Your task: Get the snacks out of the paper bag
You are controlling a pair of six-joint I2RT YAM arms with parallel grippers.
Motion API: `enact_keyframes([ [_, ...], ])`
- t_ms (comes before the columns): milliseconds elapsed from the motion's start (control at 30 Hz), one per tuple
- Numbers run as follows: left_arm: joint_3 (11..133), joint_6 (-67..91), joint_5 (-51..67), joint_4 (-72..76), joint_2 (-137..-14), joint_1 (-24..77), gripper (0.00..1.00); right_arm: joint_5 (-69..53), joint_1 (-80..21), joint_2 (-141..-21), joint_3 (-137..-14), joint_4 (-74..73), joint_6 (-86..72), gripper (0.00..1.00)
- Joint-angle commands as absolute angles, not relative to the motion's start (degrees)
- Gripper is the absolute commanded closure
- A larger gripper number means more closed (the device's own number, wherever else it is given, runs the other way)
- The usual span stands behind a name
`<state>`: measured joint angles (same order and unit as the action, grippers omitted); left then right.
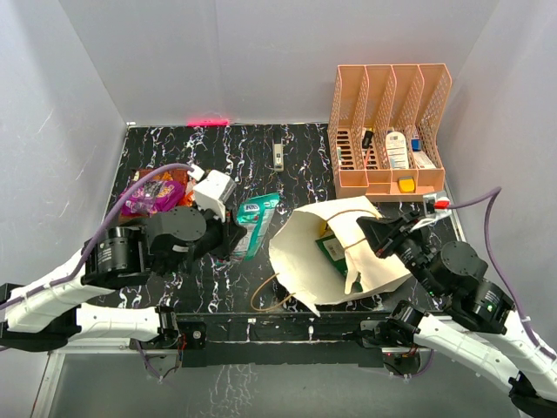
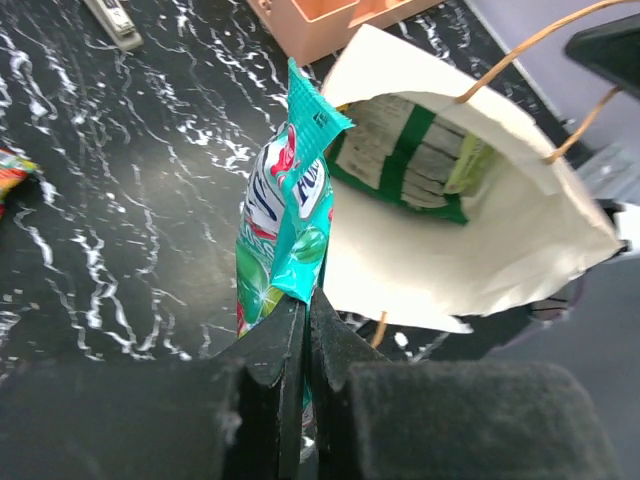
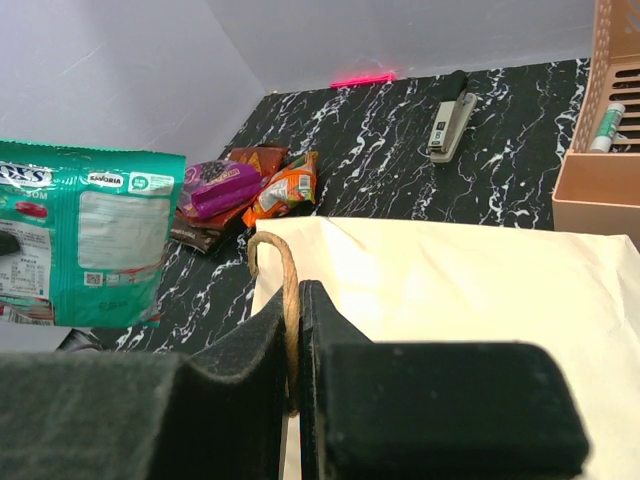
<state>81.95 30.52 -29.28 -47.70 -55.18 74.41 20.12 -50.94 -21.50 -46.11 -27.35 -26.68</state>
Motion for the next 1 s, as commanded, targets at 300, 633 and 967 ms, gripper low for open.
enact_keyframes([
  [300,78.42,12.83,-42.02,-38.81,-58.99,72.29,1.0,24.2,-51.15,-16.85,-48.13,-31.95,-27.77,0.92],
  [633,81.29,11.99,-22.86,-30.95,-65.04,41.06,1.0,24.78,-51.17,-14.01,-48.58,-35.74,-29.44,0.93],
  [967,78.86,30.43,3.44,-18.66,-76.93,-0.45,1.0,24.3,-51.15,-14.15,-50.36,-37.05,-30.67,0.93],
])
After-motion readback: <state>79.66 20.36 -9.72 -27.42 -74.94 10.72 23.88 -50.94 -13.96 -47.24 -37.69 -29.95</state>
